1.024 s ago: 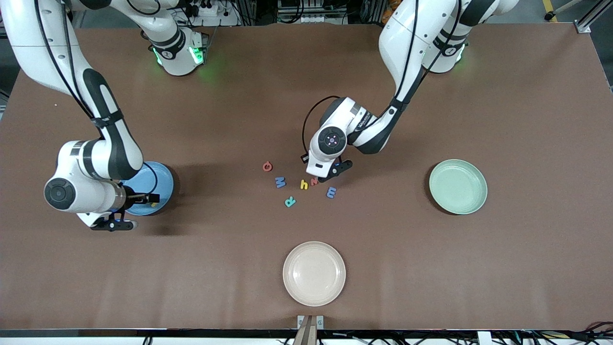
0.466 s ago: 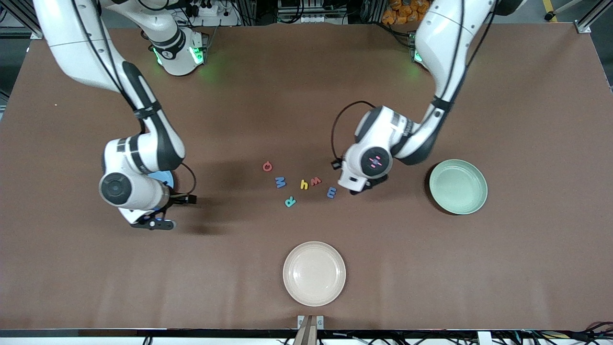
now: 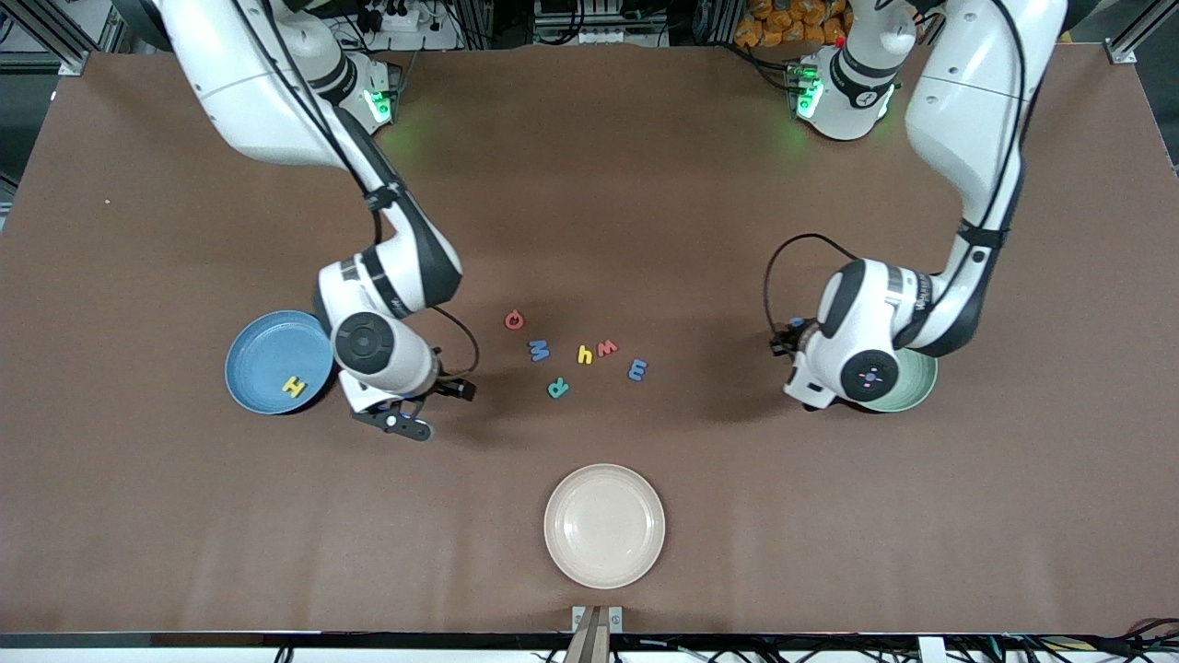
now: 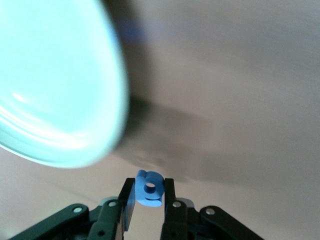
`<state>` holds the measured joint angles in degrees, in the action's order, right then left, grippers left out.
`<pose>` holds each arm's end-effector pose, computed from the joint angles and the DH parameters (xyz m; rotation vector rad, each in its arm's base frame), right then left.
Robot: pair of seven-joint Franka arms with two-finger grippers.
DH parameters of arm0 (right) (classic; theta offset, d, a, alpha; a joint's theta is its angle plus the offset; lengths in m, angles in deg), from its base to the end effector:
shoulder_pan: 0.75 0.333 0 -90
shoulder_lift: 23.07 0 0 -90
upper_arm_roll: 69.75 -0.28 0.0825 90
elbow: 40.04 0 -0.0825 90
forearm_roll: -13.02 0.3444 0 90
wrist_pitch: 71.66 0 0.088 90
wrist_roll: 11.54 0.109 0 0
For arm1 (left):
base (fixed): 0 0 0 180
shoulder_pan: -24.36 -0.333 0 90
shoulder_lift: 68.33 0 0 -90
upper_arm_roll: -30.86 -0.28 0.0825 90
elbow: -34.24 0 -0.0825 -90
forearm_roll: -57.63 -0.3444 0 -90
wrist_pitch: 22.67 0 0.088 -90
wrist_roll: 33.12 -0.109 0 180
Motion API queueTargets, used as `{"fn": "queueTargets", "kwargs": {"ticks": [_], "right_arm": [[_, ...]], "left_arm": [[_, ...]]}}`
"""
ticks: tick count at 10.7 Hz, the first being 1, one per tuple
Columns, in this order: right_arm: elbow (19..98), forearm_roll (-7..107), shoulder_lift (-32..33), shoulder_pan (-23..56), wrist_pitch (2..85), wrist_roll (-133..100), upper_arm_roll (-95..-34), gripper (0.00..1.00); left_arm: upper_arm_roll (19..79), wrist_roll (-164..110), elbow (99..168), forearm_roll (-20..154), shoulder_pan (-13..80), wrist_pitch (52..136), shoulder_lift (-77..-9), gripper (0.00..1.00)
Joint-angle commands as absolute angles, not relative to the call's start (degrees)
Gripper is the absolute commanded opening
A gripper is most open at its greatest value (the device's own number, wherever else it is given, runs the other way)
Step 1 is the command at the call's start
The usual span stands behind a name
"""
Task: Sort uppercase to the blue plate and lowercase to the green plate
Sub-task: 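Lower the e onto the green plate while the right gripper returns, then grasp the teal R with the right gripper while the left gripper withdraws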
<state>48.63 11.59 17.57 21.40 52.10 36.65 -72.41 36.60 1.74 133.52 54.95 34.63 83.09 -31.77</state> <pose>0.5837 0.2645 0.2208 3.0279 -0.6184 -0.1292 0.5342 -0.1474 0.1822 -2.8214 -0.4379 0.7019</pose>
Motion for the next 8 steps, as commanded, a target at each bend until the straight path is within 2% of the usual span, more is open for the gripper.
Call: {"fn": "queueTargets", "kwargs": {"ticks": [1,5,6,8], "right_arm": [[40.8,12.0,22.6,23.8,52.5,48.7,-72.1,1.0],[31.6,15.4,27.8,28.0,53.8,65.9,-72.7,1.0],[29.8,15.6,29.1,28.7,53.8,69.1,-72.7,1.0],[29.3,15.7,31.0,30.3,58.0,75.4,-72.7,1.0]], "left_arm": [[36.2,1.1,135.8,49.7,34.9,80.5,-34.0,0.22],[36.1,1.1,135.1,49.6,35.0,79.1,-34.4,0.23],[36.1,-0.5,135.1,49.5,35.1,76.5,-35.2,0.23],[36.2,-4.3,135.5,47.9,33.9,75.0,-36.6,0.23]]}}
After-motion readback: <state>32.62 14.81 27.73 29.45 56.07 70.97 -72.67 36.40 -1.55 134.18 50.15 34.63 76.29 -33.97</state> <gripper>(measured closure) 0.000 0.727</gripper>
